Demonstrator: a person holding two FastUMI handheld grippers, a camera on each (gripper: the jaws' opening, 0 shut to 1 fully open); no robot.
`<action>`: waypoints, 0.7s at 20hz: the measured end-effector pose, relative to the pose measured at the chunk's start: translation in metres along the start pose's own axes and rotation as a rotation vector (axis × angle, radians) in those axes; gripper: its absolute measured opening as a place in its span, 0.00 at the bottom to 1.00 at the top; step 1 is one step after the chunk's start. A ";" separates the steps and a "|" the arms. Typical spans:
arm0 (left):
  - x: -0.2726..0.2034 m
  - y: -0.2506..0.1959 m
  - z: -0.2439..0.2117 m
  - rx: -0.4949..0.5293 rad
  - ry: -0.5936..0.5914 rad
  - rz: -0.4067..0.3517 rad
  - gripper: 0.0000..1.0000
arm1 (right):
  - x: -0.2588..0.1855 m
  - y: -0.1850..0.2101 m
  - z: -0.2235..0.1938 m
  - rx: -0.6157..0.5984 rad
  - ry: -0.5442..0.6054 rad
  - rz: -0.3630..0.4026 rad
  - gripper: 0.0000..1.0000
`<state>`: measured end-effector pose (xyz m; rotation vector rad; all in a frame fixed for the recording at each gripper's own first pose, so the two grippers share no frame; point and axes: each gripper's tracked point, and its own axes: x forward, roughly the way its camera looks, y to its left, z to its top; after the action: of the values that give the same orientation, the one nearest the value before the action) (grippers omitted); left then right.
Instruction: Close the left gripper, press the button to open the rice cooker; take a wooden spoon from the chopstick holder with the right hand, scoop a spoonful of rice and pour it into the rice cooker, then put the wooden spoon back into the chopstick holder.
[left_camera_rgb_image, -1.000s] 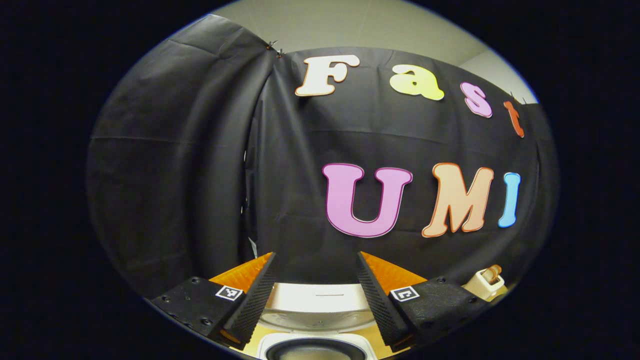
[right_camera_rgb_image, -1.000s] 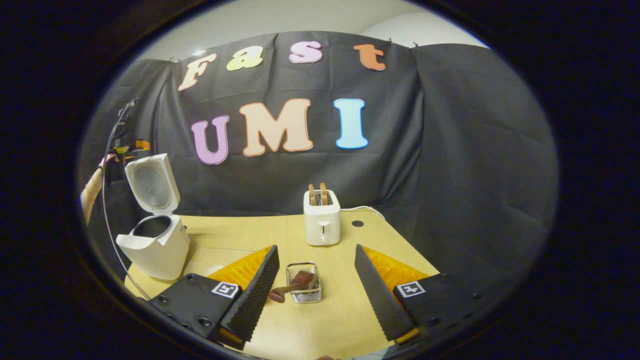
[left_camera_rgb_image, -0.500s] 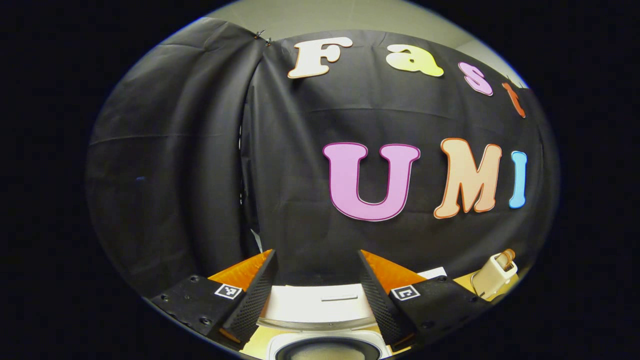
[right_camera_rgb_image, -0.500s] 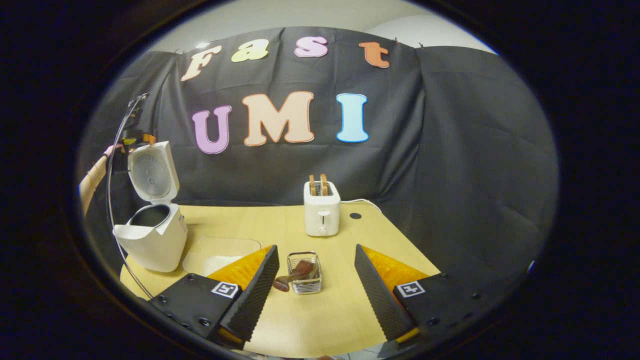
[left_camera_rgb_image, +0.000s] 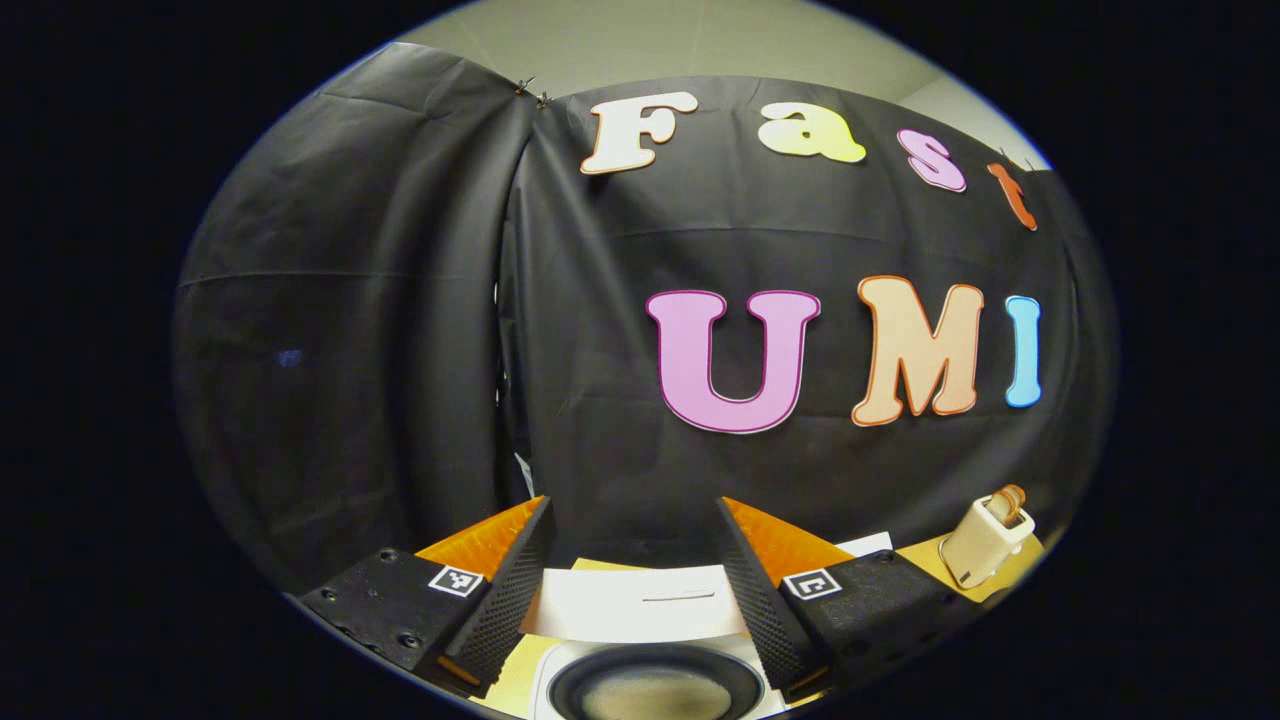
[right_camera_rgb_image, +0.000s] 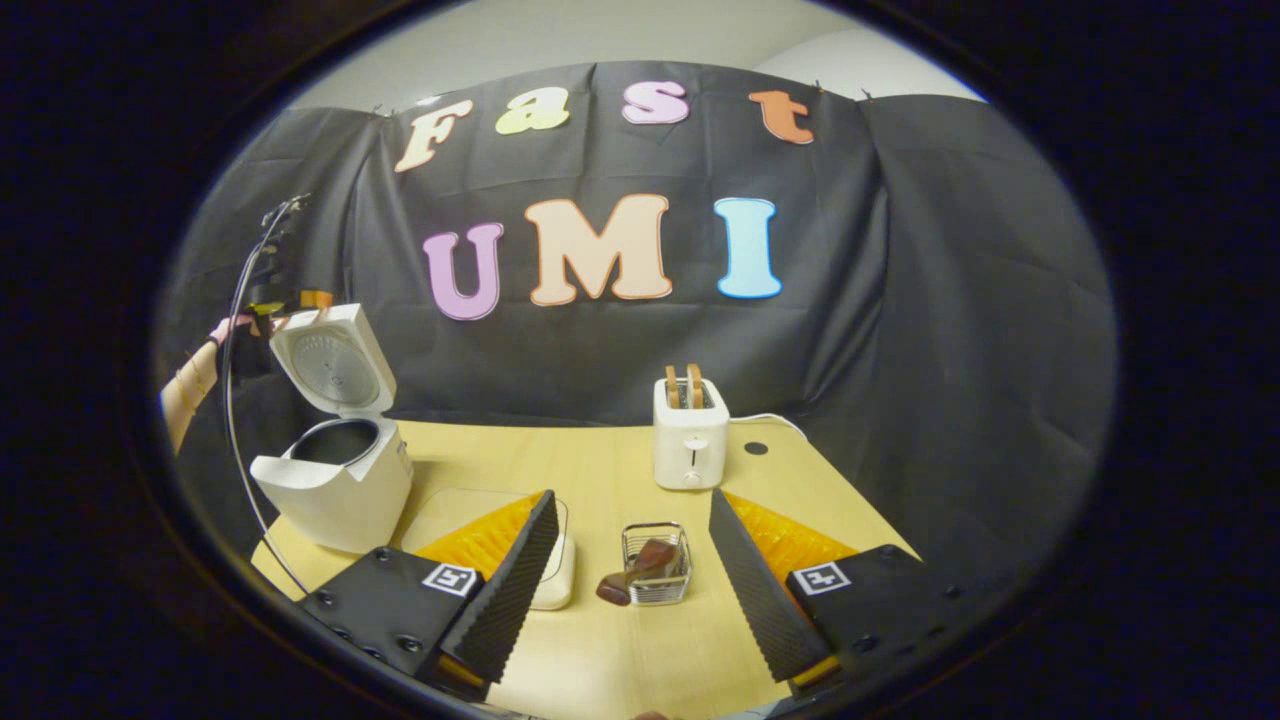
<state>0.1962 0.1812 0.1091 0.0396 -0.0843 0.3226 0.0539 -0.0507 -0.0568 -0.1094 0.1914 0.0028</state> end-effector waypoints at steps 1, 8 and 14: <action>-0.011 -0.001 -0.006 -0.001 0.002 0.000 0.93 | 0.003 0.001 0.002 -0.001 -0.004 0.006 0.95; -0.082 -0.005 -0.084 -0.011 0.065 0.013 0.92 | 0.013 0.015 0.013 -0.005 -0.032 0.050 0.95; -0.111 -0.004 -0.160 -0.029 0.163 0.013 0.93 | 0.019 0.023 0.016 -0.002 -0.035 0.080 0.95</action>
<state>0.1045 0.1508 -0.0599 -0.0158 0.0726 0.3368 0.0758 -0.0261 -0.0471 -0.1033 0.1606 0.0840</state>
